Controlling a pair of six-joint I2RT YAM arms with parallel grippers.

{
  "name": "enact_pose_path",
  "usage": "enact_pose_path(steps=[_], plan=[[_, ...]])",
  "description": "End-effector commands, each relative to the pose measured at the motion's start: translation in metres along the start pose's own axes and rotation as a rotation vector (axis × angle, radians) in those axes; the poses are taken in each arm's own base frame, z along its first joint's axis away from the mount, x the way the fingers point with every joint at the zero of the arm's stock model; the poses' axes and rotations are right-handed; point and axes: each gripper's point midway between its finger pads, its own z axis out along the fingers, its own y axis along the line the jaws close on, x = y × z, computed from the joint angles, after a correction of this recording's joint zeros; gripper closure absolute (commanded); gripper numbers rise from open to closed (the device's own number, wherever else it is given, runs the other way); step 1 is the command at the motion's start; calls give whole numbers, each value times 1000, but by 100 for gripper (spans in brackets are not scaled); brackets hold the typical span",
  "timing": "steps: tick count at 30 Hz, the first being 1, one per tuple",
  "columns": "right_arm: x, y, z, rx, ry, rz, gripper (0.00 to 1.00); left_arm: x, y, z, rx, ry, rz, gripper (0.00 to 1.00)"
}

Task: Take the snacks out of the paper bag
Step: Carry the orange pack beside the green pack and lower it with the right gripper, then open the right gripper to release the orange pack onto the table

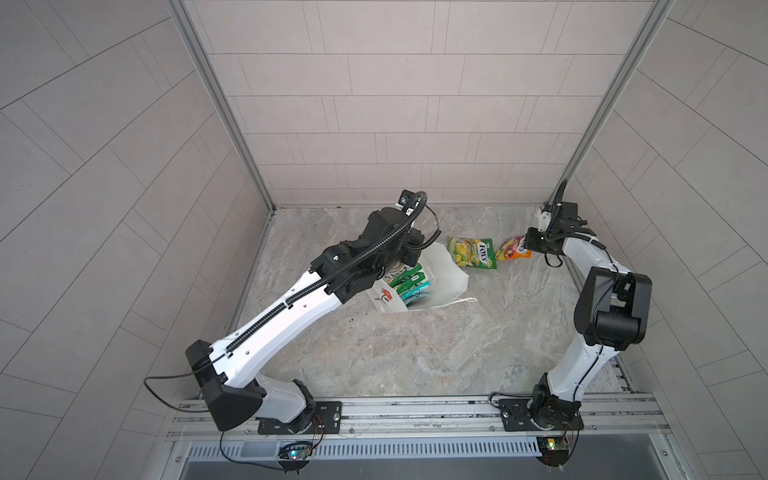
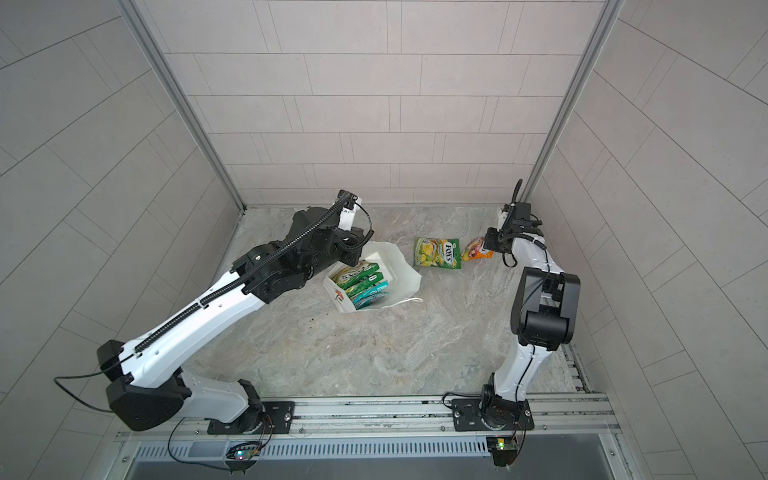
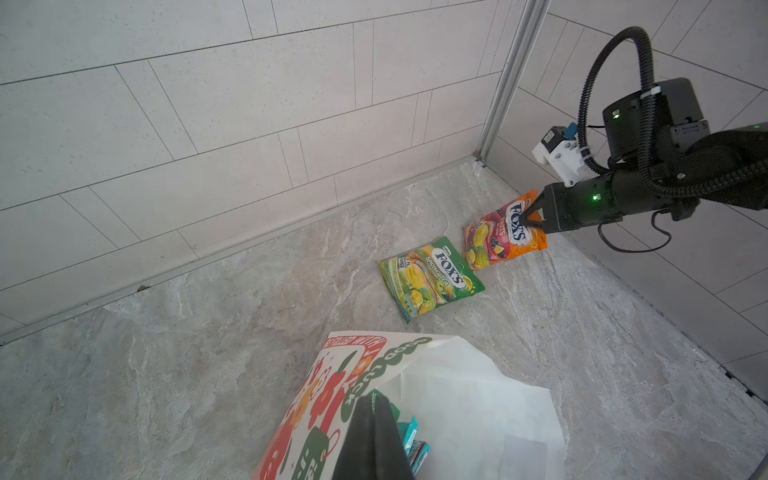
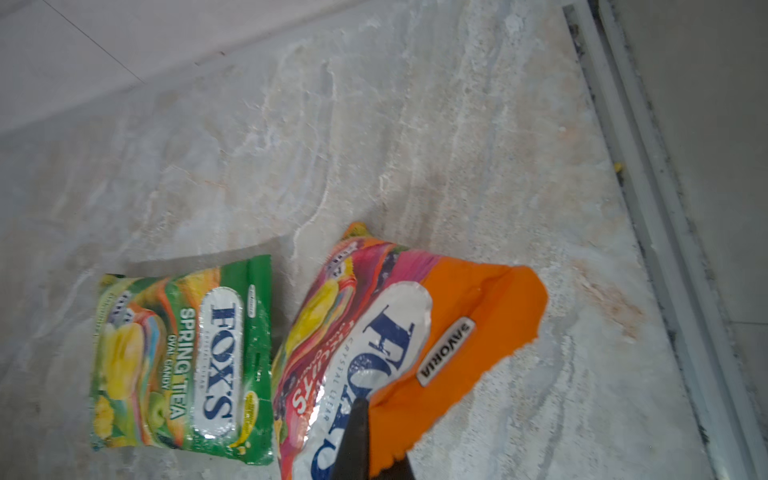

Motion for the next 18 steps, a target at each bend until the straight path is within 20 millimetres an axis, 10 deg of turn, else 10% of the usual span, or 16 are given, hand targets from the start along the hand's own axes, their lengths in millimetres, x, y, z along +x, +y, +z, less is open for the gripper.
enact_pose_path(steps=[1,9,14,18], plan=[[22,-25,4,136,120,-61,99,-26,4,-15,0,-81,-16,100],[10,-30,13,160,101,-60,90,-27,4,-15,-3,-80,-15,100],[3,-35,9,194,80,-45,55,-28,4,-15,-3,-80,-13,100],[-3,-38,-5,221,43,-31,46,-29,3,-15,5,-80,-11,100]])
